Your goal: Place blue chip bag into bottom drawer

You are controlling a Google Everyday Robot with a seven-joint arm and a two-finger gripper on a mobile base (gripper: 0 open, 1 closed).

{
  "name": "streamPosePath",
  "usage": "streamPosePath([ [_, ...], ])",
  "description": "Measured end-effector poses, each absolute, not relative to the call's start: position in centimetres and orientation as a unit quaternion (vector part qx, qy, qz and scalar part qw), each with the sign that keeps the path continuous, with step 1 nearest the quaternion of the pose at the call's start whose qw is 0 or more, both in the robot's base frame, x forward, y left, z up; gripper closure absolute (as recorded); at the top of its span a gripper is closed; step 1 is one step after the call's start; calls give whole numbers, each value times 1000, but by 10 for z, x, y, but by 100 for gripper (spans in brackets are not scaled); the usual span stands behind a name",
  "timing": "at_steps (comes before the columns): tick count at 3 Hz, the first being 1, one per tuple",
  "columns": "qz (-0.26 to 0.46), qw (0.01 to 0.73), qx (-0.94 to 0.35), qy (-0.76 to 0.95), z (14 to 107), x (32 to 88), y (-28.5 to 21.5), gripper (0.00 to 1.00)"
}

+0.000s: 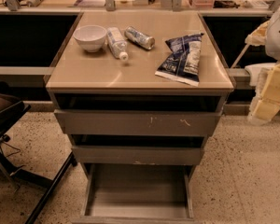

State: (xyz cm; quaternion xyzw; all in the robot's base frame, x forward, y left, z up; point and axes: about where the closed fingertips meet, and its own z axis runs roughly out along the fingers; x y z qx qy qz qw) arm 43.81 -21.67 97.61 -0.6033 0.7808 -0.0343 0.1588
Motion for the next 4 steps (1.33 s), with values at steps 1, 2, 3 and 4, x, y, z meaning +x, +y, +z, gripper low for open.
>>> streamPosePath([
  [1,-34,159,-603,781,976,438,-217,0],
  [2,-35,162,-603,780,976,462,-216,0],
  [3,-45,174,-586,790,974,516,-225,0],
  [4,-64,196,-558,804,980,565,-239,0],
])
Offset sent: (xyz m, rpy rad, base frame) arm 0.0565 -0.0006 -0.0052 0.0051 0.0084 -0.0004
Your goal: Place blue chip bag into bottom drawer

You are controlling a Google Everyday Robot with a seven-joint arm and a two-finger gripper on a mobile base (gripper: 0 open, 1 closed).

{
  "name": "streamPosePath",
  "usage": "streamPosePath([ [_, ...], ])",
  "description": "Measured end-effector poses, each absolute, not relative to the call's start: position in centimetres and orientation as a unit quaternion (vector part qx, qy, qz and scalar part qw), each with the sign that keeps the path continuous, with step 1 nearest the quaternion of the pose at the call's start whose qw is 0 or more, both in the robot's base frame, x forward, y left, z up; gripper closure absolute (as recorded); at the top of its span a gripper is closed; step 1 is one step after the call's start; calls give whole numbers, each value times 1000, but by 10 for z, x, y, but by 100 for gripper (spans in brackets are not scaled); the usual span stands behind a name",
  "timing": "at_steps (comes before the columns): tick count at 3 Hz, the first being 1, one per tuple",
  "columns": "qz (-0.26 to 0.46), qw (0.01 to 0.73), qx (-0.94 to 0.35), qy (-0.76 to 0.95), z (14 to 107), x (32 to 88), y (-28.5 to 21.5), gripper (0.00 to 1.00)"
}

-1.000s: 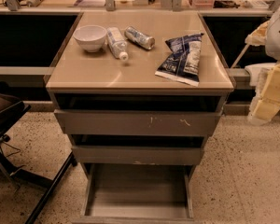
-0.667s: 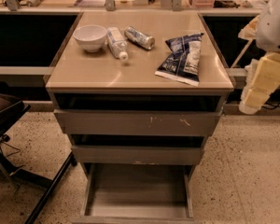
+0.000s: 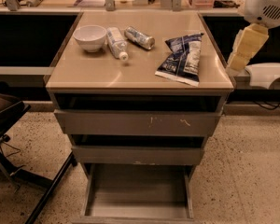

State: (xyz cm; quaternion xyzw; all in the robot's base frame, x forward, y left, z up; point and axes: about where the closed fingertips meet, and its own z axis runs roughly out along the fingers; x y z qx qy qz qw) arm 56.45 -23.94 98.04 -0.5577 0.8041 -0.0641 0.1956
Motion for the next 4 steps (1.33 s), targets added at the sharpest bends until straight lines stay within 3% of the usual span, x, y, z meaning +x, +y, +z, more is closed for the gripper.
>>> streamPosePath([
  [1,-73,203,-527,822,961,616,-260,0],
  [2,-72,202,-528,822,959,618,-260,0],
  [4,-55,157,-561,811,911,662,-231,0],
])
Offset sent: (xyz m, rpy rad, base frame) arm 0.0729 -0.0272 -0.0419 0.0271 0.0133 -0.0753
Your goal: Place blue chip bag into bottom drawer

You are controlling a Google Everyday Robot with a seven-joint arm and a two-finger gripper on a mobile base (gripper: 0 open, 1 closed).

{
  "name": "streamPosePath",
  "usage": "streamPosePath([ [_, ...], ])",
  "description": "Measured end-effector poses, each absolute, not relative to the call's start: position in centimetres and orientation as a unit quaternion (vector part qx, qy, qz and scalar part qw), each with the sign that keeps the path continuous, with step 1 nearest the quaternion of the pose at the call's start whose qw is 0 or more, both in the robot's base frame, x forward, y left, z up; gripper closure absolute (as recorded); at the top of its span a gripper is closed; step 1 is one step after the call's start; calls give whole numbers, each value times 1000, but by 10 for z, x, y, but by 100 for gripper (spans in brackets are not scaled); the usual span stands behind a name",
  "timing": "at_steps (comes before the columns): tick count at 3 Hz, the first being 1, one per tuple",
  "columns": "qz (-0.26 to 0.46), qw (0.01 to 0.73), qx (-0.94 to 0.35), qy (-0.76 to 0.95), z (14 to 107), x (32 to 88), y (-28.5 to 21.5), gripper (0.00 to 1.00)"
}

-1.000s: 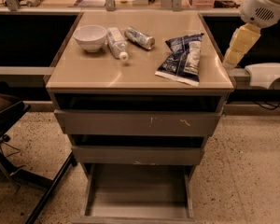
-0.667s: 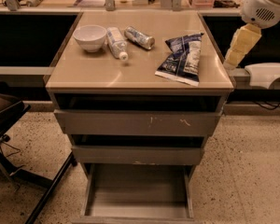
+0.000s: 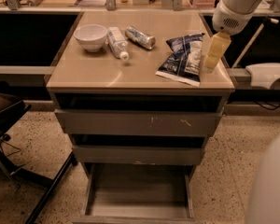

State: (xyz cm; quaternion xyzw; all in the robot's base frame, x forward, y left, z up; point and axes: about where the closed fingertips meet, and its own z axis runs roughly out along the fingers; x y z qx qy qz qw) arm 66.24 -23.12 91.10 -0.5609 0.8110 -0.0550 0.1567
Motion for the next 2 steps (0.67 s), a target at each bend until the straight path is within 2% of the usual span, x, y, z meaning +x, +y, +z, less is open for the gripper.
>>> streamPosePath([
  [1,-38,129,-577,805,865,702,-200,0],
  [2,-22,105,-570,815,822,725,-196,0],
])
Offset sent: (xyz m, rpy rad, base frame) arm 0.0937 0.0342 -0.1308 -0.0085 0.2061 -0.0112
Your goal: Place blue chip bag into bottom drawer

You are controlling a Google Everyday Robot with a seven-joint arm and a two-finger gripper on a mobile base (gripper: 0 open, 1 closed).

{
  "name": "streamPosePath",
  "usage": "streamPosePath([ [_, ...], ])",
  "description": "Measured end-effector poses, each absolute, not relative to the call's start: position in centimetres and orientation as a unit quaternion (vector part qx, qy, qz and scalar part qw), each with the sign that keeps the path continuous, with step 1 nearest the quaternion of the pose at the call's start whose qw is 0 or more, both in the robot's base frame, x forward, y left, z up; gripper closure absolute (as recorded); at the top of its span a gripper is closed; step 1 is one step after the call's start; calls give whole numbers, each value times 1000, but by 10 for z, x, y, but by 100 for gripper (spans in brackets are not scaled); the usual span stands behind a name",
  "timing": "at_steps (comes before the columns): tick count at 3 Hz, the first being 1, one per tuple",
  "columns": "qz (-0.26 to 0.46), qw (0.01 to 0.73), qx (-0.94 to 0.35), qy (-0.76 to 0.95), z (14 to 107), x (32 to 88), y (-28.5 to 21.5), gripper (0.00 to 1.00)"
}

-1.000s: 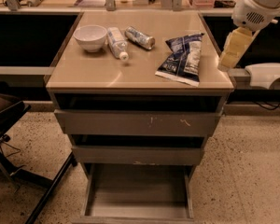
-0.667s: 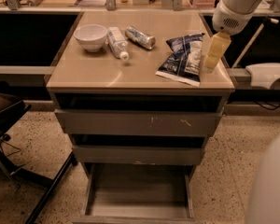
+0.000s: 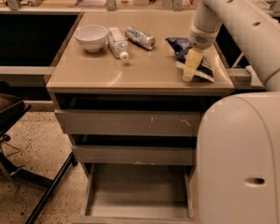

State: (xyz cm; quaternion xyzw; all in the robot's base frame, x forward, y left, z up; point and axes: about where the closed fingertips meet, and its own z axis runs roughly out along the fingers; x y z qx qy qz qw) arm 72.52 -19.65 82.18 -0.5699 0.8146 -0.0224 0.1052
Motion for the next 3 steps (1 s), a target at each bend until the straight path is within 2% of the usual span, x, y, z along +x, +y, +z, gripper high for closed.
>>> streamPosePath([
  [1,-22,105,-570,815,814,730,-196,0],
  [2,-22,105,-570,815,814,730,-196,19],
  [3,-22,105,-570,815,814,730,-196,42],
])
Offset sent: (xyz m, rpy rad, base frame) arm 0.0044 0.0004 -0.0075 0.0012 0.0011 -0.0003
